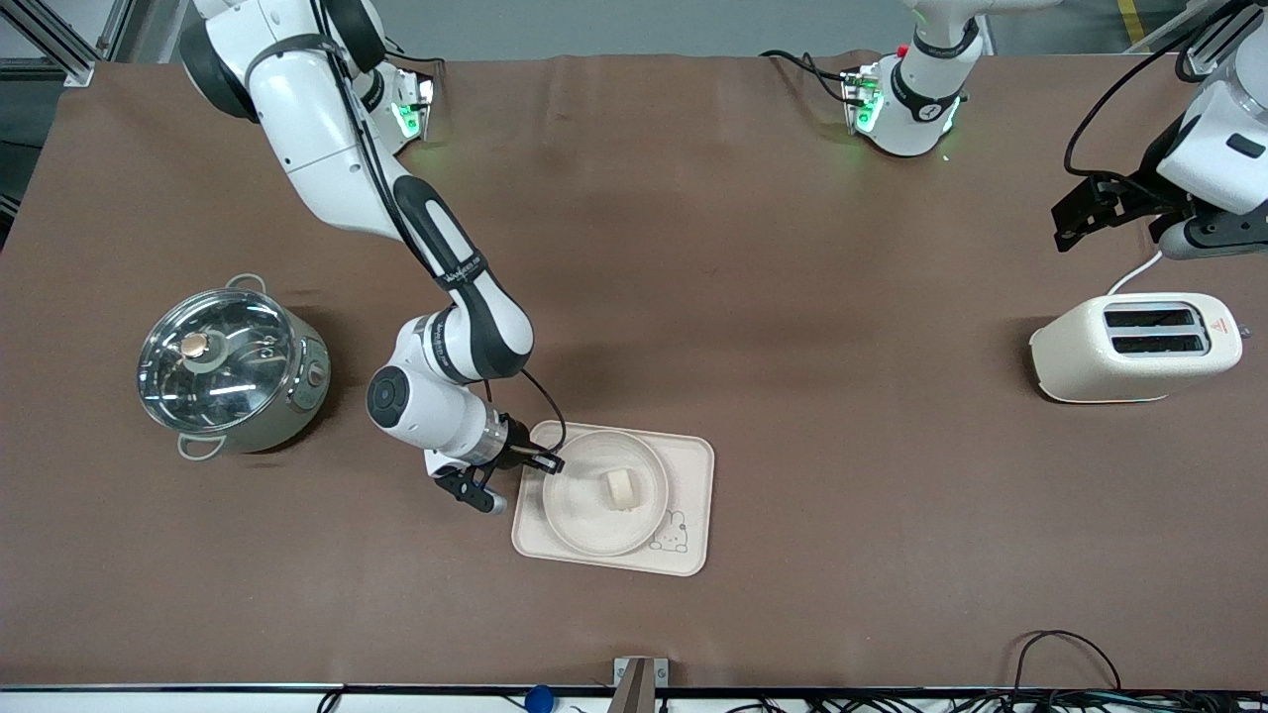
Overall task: Place bun in plate and plate on tray
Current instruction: 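Lower the plate onto the tray and open the right gripper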
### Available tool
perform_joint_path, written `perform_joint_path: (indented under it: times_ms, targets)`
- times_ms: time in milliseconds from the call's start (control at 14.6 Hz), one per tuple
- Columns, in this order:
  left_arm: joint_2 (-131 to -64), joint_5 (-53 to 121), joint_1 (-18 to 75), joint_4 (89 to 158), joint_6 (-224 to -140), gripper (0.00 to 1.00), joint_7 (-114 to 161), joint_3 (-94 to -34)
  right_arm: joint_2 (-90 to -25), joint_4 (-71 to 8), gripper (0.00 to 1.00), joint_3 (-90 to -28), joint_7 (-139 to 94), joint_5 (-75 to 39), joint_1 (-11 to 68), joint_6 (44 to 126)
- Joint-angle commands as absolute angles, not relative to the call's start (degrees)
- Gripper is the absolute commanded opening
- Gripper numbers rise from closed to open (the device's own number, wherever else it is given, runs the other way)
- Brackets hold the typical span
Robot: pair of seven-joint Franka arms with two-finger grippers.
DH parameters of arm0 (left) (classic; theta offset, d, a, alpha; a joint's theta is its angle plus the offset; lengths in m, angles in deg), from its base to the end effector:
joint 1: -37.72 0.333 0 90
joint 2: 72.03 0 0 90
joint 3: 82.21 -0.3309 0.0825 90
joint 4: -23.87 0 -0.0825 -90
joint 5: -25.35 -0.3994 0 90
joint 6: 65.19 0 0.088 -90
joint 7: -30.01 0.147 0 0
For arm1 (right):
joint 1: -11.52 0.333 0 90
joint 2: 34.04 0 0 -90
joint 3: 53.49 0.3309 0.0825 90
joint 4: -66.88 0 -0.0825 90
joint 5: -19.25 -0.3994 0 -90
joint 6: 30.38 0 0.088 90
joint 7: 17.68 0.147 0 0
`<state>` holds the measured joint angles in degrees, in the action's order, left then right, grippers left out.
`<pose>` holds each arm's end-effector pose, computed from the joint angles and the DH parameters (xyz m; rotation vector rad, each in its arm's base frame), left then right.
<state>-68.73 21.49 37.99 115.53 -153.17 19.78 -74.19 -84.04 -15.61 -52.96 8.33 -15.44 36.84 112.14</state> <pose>0.5434 -0.0659 0.6145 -3.0652 -0.0700 -0.0072 0.6899 0.3453 0.1468 -2.6255 0.6167 0.0410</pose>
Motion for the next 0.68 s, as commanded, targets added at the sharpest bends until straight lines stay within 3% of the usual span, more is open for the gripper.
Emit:
perform_joint_path:
  times_ms: [0,137,478,615]
  targets:
    - [-68.4,22.5,38.4,115.7,-153.3,1.0,20.4,-74.1,-84.1,-14.6,0.85,-52.4,9.0,-16.2,36.6,111.9]
    - [-68.4,22.5,38.4,115.7,-153.5,1.0,20.4,-74.2,-83.3,-15.2,1.0,-52.4,9.0,-16.2,36.6,111.3]
    - [-68.4,22.5,38.4,115.7,-153.6,1.0,20.4,-74.2,-80.0,-18.0,1.0,-52.9,8.8,-15.9,35.3,110.9]
    - [-68.4,22.5,38.4,115.7,-153.6,1.0,20.4,-74.2,-77.0,-18.9,1.0,-55.0,8.8,-15.8,35.3,107.2]
